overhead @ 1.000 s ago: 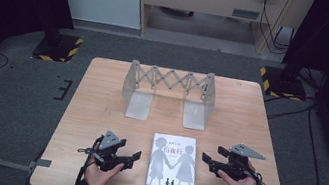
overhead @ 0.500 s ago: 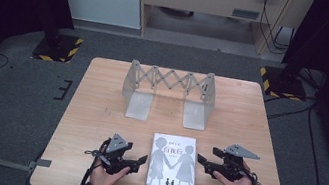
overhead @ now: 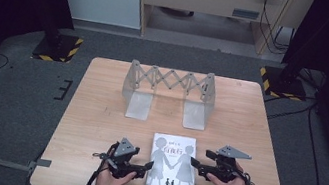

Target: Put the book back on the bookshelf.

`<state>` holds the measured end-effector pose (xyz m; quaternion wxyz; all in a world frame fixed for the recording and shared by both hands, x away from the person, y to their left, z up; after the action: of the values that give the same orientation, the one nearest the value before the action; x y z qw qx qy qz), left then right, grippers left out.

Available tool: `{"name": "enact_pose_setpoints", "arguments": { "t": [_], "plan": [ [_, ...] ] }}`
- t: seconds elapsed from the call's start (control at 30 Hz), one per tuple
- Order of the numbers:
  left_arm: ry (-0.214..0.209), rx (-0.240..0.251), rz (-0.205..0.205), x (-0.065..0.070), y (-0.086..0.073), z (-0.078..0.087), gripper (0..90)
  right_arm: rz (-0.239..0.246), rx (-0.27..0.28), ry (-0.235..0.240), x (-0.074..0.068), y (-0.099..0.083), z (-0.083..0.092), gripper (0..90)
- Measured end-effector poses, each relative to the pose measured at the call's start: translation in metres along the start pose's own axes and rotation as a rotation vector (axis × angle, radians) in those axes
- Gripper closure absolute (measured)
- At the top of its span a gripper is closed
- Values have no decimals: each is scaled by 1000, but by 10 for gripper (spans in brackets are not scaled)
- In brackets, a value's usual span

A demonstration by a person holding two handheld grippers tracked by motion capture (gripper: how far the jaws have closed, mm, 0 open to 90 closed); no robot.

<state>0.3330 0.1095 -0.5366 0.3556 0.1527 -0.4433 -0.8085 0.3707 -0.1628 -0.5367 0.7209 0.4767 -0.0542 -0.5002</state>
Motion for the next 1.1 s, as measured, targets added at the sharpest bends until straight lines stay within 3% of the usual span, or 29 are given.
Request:
{"name": "enact_pose_setpoints", "arguments": {
  "t": [0.3,0.5,1.1],
  "plan": [
    [-30,-17,-9,8,-1,-7,234,-14,-15,20,-5,-5,-6,253],
    [-43,-36,-36,13,-2,-11,242,-12,-41,23,-8,-9,-11,257],
    [-97,-11,-33,19,-2,-19,242,-57,-42,77,-16,-14,-24,251]
  ]
}}
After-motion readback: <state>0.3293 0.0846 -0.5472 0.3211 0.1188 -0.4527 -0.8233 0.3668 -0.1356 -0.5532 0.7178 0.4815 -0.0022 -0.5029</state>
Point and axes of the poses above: each handheld gripper's, and its own axes: z roughly backward along the jaws, y roughly out of its top, x roughly to its right, the point moved 5 cm from there along -z, roughly forward along the jaws, and after that the axes turned 10 degrees about -z, right-handed, at the moved point
